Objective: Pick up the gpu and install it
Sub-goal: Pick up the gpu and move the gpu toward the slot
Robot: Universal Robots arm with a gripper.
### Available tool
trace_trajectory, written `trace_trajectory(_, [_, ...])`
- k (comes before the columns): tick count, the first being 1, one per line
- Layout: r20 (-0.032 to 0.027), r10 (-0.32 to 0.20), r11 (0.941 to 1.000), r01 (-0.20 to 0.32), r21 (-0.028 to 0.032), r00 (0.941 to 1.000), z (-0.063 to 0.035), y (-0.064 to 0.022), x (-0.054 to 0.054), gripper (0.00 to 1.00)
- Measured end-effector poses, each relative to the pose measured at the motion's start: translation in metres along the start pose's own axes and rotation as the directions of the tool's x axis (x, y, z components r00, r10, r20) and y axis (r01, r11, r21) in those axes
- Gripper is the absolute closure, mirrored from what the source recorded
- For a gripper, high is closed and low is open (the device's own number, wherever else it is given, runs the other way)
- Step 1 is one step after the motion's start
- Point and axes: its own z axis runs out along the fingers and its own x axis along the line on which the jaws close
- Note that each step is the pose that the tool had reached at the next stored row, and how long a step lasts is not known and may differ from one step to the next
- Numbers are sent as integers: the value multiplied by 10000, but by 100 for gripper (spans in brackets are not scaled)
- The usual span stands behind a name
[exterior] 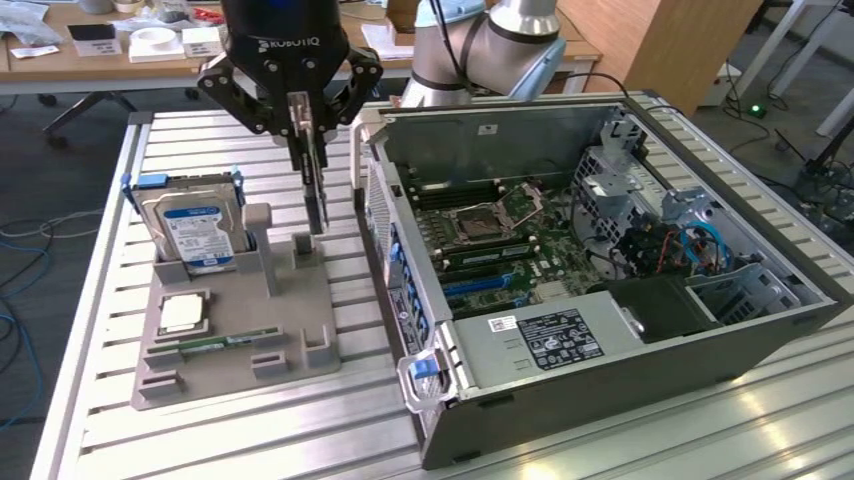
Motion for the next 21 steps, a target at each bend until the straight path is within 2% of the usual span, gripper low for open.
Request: trace_trajectory(21, [0,0,10000,0,0,10000,10,32,-144,74])
